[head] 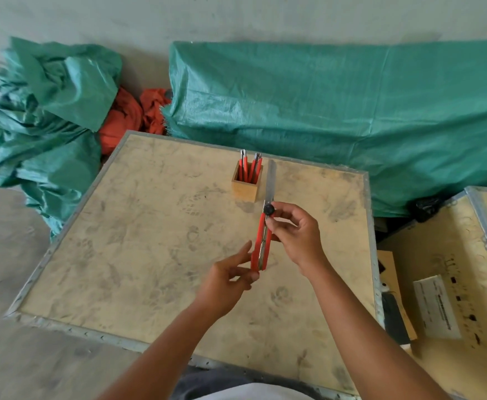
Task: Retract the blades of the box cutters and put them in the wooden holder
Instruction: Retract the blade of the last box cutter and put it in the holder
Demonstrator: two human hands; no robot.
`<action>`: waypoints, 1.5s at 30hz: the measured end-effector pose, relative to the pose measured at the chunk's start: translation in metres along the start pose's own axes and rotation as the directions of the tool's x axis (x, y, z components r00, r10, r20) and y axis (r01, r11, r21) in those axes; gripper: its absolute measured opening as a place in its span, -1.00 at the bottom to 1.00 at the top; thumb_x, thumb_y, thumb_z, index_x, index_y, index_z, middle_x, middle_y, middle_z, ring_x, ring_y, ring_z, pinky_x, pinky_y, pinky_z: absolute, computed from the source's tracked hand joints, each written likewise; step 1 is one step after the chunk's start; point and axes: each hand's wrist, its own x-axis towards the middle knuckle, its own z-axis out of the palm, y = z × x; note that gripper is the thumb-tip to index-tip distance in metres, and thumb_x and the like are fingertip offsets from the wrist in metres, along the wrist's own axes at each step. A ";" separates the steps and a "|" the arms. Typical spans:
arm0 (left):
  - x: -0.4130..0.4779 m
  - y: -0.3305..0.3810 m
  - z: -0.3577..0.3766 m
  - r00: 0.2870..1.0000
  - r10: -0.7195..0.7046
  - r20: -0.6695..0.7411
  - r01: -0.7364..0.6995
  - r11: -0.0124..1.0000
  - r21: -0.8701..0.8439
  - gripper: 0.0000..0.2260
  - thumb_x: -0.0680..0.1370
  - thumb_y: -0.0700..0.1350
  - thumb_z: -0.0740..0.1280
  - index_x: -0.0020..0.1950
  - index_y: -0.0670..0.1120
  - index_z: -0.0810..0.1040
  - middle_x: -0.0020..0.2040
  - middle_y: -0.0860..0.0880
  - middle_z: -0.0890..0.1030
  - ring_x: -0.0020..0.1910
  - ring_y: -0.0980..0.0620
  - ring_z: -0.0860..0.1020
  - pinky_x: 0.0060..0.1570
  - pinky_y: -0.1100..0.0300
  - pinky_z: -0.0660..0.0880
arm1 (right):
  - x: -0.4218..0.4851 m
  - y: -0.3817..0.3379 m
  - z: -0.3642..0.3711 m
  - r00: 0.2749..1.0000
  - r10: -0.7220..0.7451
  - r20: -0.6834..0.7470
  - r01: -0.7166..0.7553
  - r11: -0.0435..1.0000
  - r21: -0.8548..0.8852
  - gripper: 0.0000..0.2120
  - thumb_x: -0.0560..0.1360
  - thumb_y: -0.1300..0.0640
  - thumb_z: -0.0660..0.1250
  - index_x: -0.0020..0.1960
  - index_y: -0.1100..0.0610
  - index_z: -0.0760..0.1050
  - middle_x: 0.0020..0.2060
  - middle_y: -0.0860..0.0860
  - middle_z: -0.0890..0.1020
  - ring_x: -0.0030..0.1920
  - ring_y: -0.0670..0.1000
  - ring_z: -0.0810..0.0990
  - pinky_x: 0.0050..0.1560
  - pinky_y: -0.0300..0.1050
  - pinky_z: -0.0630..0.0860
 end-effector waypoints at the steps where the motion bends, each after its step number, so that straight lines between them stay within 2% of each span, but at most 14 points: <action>1: -0.003 0.003 0.001 1.000 0.002 0.004 -0.001 1.000 -0.023 -0.43 0.50 -0.33 0.42 0.45 0.02 0.40 0.17 0.18 0.64 -0.02 0.01 0.68 0.00 0.00 0.65 | 0.000 -0.005 0.002 1.000 -0.013 -0.010 0.013 1.000 0.010 -0.72 0.51 0.33 0.47 0.19 0.13 0.64 0.05 0.10 0.72 -0.01 0.01 0.76 -0.06 -0.01 0.73; 5: -0.009 0.014 0.000 0.997 0.035 -0.068 -0.041 0.995 -0.089 -0.46 0.48 -0.43 0.39 0.38 -0.02 0.47 0.11 0.03 0.67 -0.06 -0.16 0.67 -0.04 0.06 0.66 | -0.003 -0.017 0.007 0.998 -0.061 0.024 0.062 0.997 -0.046 -0.74 0.53 0.27 0.48 0.17 0.04 0.62 0.07 0.08 0.71 0.02 0.02 0.76 -0.11 -0.04 0.73; 7: -0.010 0.016 -0.003 0.995 0.051 -0.090 -0.060 0.994 -0.097 -0.48 0.48 -0.43 0.39 0.36 -0.02 0.49 0.10 -0.01 0.67 -0.08 -0.14 0.68 -0.05 0.07 0.66 | -0.004 -0.023 0.006 0.996 -0.087 0.034 0.089 0.992 -0.088 -0.78 0.54 0.19 0.47 0.17 0.03 0.62 0.05 0.05 0.71 0.01 0.03 0.76 -0.15 -0.07 0.73; 10: -0.014 0.021 -0.007 0.993 0.057 -0.100 -0.070 0.989 -0.132 -0.50 0.47 -0.45 0.38 0.34 -0.07 0.51 0.06 -0.11 0.70 -0.09 -0.14 0.69 -0.05 0.07 0.66 | -0.003 -0.036 0.001 0.988 -0.135 0.073 0.144 0.981 -0.131 -0.85 0.54 0.20 0.47 0.10 0.08 0.63 0.00 0.06 0.73 -0.06 0.02 0.76 -0.15 0.03 0.74; 15: -0.015 0.036 -0.013 0.992 0.071 -0.104 -0.093 0.971 -0.222 -0.51 0.46 -0.46 0.38 0.27 0.00 0.55 -0.01 -0.11 0.70 -0.16 -0.09 0.68 -0.07 0.04 0.66 | -0.005 -0.052 -0.003 0.971 -0.124 0.206 0.175 0.951 -0.253 -0.84 0.48 0.26 0.53 0.05 0.14 0.68 0.09 0.05 0.71 -0.06 0.01 0.75 -0.16 0.03 0.75; 18: -0.015 0.044 -0.017 0.991 0.082 -0.102 -0.105 0.964 -0.243 -0.52 0.47 -0.48 0.36 0.31 -0.10 0.54 -0.01 -0.16 0.70 -0.18 -0.09 0.67 -0.09 0.08 0.65 | -0.010 -0.056 -0.003 0.949 -0.138 0.283 0.232 0.915 -0.331 -0.83 0.44 0.24 0.57 0.03 0.13 0.71 0.10 -0.01 0.67 -0.08 -0.01 0.73 -0.17 -0.05 0.74; 22: -0.018 0.052 -0.023 0.989 0.114 -0.089 -0.133 0.961 -0.241 -0.53 0.48 -0.47 0.36 0.31 -0.09 0.55 0.02 -0.18 0.71 -0.16 -0.11 0.68 -0.08 0.06 0.65 | -0.017 -0.064 -0.001 0.925 -0.151 0.348 0.303 0.846 -0.439 -0.80 0.40 0.17 0.61 0.02 0.08 0.74 0.12 -0.06 0.63 -0.06 -0.11 0.68 -0.10 -0.25 0.64; 26: -0.021 0.061 -0.029 0.988 0.123 -0.091 -0.142 0.959 -0.247 -0.54 0.47 -0.48 0.35 0.31 -0.12 0.55 -0.06 -0.14 0.72 -0.16 -0.10 0.69 -0.10 0.10 0.66 | -0.022 -0.075 0.003 0.907 -0.146 0.395 0.343 0.800 -0.492 -0.82 0.41 0.14 0.61 0.00 0.02 0.76 0.22 -0.07 0.58 0.11 -0.08 0.64 0.02 -0.13 0.65; 28: -0.022 0.066 -0.035 0.985 0.144 -0.092 -0.162 0.956 -0.244 -0.55 0.48 -0.47 0.36 0.31 -0.13 0.55 -0.05 -0.15 0.72 -0.16 -0.10 0.70 -0.09 0.08 0.66 | -0.024 -0.081 0.008 0.901 -0.153 0.405 0.353 0.802 -0.483 -0.79 0.42 0.15 0.59 0.05 0.01 0.75 0.23 -0.09 0.57 0.08 -0.09 0.65 -0.01 -0.14 0.66; 30: -0.021 0.070 -0.042 0.982 0.168 -0.088 -0.185 0.951 -0.248 -0.56 0.48 -0.44 0.38 0.31 -0.13 0.55 0.01 -0.18 0.71 -0.14 -0.12 0.70 -0.08 0.06 0.66 | -0.025 -0.085 0.015 0.894 -0.171 0.415 0.373 0.798 -0.474 -0.71 0.45 0.16 0.57 0.15 -0.01 0.71 0.23 -0.13 0.56 -0.01 -0.12 0.65 -0.09 -0.26 0.63; 32: -0.020 0.075 -0.052 0.981 0.177 -0.079 -0.192 0.948 -0.253 -0.56 0.47 -0.45 0.38 0.30 -0.13 0.56 0.02 -0.19 0.71 -0.14 -0.12 0.70 -0.08 0.06 0.66 | -0.027 -0.087 0.024 0.895 -0.200 0.398 0.387 0.792 -0.472 -0.73 0.46 0.17 0.56 0.14 -0.01 0.71 0.21 -0.15 0.56 -0.05 -0.18 0.64 -0.15 -0.30 0.61; 36: -0.014 0.083 -0.078 0.980 0.198 -0.031 -0.199 0.952 -0.233 -0.54 0.47 -0.48 0.37 0.30 -0.13 0.56 0.02 -0.22 0.71 -0.13 -0.13 0.70 -0.10 0.12 0.65 | -0.027 -0.095 0.049 0.921 -0.261 0.288 0.372 0.805 -0.462 -0.80 0.39 0.11 0.62 0.00 0.06 0.72 0.11 -0.15 0.60 -0.07 -0.21 0.62 -0.20 -0.26 0.62; 41: -0.006 0.098 -0.119 0.967 0.252 0.028 -0.239 0.943 -0.231 -0.53 0.46 -0.45 0.40 0.23 0.01 0.59 0.03 -0.19 0.71 -0.11 -0.21 0.70 -0.08 0.06 0.66 | -0.024 -0.110 0.079 0.920 -0.279 0.277 0.379 0.813 -0.442 -0.78 0.46 0.16 0.56 0.09 -0.01 0.72 0.14 -0.14 0.62 -0.05 -0.16 0.66 -0.18 -0.31 0.59; 45: -0.001 0.104 -0.146 0.956 0.278 0.096 -0.250 0.939 -0.234 -0.53 0.45 -0.44 0.41 0.19 0.04 0.60 0.01 -0.17 0.72 -0.10 -0.22 0.70 -0.08 0.07 0.65 | -0.027 -0.116 0.105 0.930 -0.324 0.170 0.366 0.800 -0.476 -0.82 0.41 0.11 0.61 -0.01 0.04 0.72 0.06 -0.13 0.61 -0.05 -0.15 0.63 -0.23 -0.27 0.60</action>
